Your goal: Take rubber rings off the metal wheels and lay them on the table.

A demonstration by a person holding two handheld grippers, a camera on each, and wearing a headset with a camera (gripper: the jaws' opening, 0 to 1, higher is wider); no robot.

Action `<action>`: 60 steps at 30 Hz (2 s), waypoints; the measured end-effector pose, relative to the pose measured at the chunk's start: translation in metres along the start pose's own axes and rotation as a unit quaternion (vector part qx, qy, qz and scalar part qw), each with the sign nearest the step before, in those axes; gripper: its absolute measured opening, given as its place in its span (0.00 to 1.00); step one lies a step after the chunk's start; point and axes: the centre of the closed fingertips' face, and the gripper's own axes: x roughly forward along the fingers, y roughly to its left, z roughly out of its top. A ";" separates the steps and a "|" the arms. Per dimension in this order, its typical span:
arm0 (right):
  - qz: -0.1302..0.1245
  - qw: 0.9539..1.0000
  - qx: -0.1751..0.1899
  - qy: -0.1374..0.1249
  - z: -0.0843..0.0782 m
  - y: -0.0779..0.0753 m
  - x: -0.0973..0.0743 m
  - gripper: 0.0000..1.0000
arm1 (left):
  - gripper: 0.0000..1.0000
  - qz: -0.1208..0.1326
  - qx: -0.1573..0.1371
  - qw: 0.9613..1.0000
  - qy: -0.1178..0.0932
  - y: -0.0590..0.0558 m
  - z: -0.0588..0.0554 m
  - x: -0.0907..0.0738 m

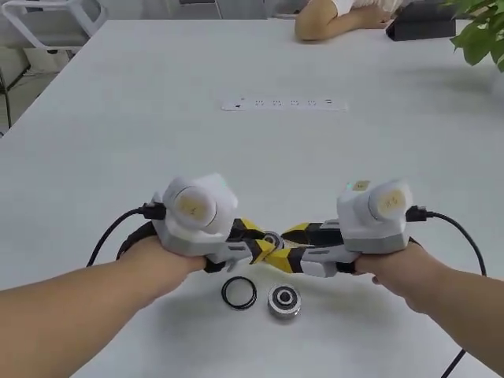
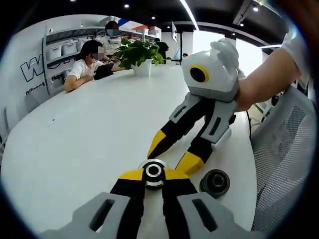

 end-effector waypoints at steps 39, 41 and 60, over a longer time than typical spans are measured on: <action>-0.012 1.000 0.001 0.010 -0.010 0.001 -0.011 0.00 | 0.07 0.012 -0.013 1.000 -0.008 -0.001 -0.001 0.000; -0.013 1.000 0.003 0.011 -0.010 0.001 -0.011 0.00 | 0.07 0.012 -0.014 1.000 -0.008 -0.001 -0.001 0.000; -0.026 0.988 0.144 -0.040 -0.001 -0.011 -0.020 0.00 | 0.07 0.023 -0.023 0.999 -0.008 -0.003 0.000 0.001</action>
